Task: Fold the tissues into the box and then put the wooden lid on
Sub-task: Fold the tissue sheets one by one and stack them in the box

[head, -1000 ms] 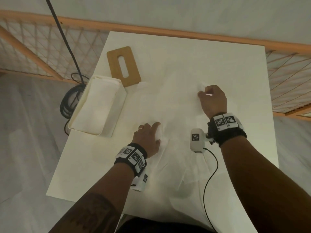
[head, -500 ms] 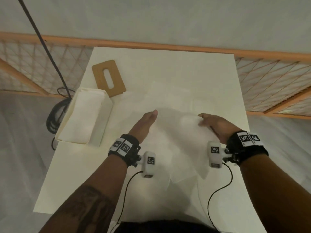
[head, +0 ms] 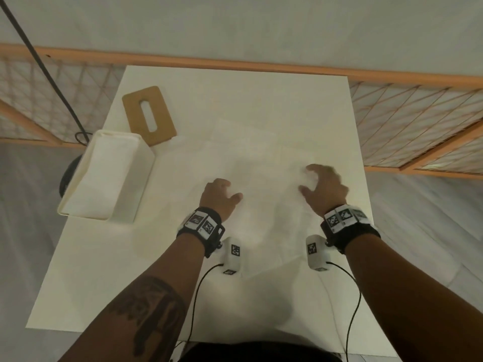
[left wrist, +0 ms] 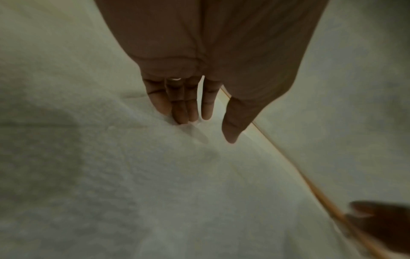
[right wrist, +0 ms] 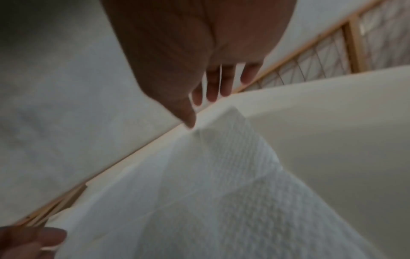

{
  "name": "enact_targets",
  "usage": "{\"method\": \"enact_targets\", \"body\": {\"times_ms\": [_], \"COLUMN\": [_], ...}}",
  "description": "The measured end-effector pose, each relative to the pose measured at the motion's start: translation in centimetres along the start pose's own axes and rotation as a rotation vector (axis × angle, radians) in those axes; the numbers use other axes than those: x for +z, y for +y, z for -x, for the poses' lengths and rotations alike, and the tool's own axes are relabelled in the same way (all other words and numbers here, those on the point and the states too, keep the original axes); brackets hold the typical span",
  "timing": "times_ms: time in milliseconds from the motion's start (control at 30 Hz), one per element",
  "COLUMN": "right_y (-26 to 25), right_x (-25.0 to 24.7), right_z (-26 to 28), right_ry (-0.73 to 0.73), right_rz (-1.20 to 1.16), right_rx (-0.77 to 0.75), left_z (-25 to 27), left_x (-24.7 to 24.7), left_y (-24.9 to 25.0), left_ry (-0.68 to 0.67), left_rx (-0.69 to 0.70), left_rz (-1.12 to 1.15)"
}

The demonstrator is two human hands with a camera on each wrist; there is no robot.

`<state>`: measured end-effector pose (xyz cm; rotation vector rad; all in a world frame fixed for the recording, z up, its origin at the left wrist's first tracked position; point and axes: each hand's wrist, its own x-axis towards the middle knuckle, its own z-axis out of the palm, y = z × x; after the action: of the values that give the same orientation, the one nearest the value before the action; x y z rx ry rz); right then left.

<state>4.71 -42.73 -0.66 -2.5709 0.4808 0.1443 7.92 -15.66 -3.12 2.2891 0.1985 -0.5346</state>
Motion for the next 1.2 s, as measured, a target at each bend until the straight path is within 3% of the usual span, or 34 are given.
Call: {"method": "enact_targets", "body": {"times_ms": [33,67,100,167,233,333,467,700,867,967,1067,1200], "right_y": [0.1,0.1,0.2,0.0,-0.1,-0.5,0.0,0.0,-2.1,-2.7,-2.5,-1.7], "right_x": [-0.1,-0.1,0.2,1.2,2.5,3.0,2.8,2.6,3.9,4.1,4.2,3.8], "right_z": [0.4,0.8,1.2,2.1,2.9,3.1,2.7,4.8,4.6,4.1,4.2,5.3], "right_ry": [0.138,0.187,0.11,-0.212,-0.331,-0.24,-0.202,-0.04,-0.181,-0.167,-0.177,-0.087], "right_rz": [0.044,0.034,0.037,0.167,0.161,-0.014,-0.236,-0.444,-0.163,-0.105,-0.2,-0.465], "right_rx": [0.051,0.117,0.193,0.294,0.318,0.378,0.446,0.336,0.342,0.372,0.327,0.24], "left_z": [0.0,0.0,0.0,-0.4,-0.7,-1.1,-1.2,0.4,0.5,0.7,1.1,1.2], "left_x": [0.3,0.6,1.0,1.4,1.3,0.9,0.0,-2.5,-3.1,-3.3,-3.3,-3.7], "left_y": [-0.1,-0.1,-0.1,0.1,0.4,0.3,-0.2,-1.3,-3.9,-5.1,-5.7,-6.3], "left_ry": [0.031,0.047,0.056,0.077,0.095,0.079,0.012,-0.036,-0.075,-0.111,-0.128,-0.141], "left_rx": [0.008,0.008,0.002,-0.052,-0.126,-0.141,-0.059,0.087,0.03,-0.007,-0.031,-0.047], "left_rz": [-0.065,-0.101,-0.114,-0.077,-0.004,0.04,0.118,0.334,0.335,0.364,0.396,0.418]}}
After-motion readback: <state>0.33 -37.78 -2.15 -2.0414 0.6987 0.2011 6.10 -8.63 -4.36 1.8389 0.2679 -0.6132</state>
